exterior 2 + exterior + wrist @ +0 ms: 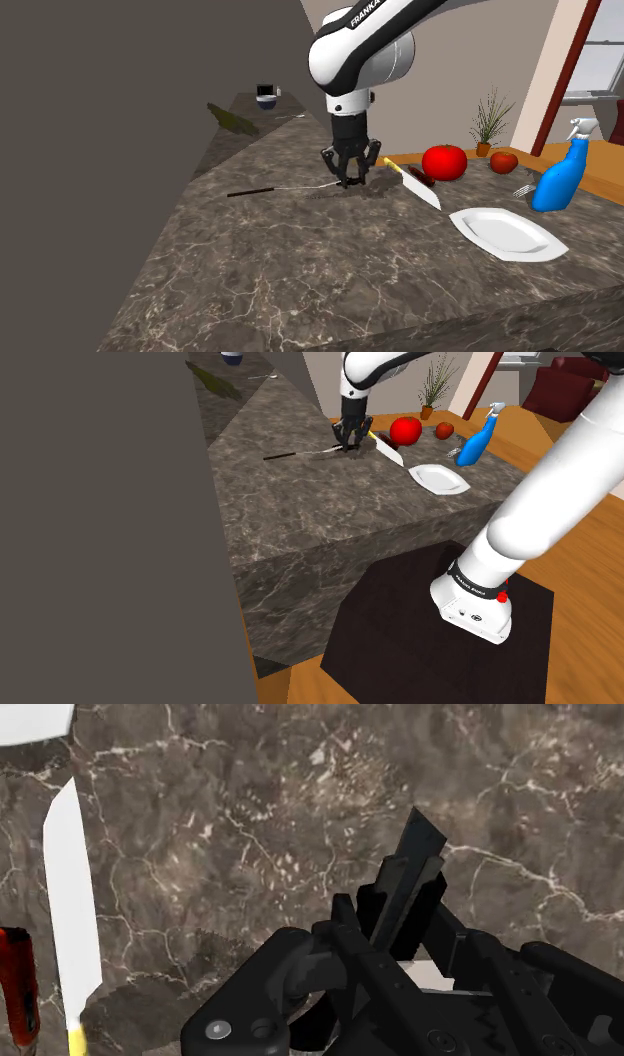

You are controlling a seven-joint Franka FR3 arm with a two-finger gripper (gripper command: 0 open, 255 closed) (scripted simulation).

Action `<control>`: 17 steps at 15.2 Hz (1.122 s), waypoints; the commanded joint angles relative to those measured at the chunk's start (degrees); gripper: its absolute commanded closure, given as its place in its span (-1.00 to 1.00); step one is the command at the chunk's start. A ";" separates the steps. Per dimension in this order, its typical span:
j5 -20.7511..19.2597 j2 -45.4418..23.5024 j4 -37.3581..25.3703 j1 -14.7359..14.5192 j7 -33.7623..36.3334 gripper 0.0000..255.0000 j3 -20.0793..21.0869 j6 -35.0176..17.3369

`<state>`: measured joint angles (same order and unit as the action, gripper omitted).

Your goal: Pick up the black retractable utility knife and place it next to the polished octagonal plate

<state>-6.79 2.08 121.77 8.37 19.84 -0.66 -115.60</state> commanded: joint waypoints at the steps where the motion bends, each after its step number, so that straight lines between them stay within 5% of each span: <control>1: -0.34 2.53 3.29 1.09 -2.07 1.00 -1.16 -1.00; 17: -6.71 16.07 17.30 11.56 -21.19 1.00 -14.03 -4.19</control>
<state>-12.93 17.33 138.42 19.19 0.03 -13.78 -119.74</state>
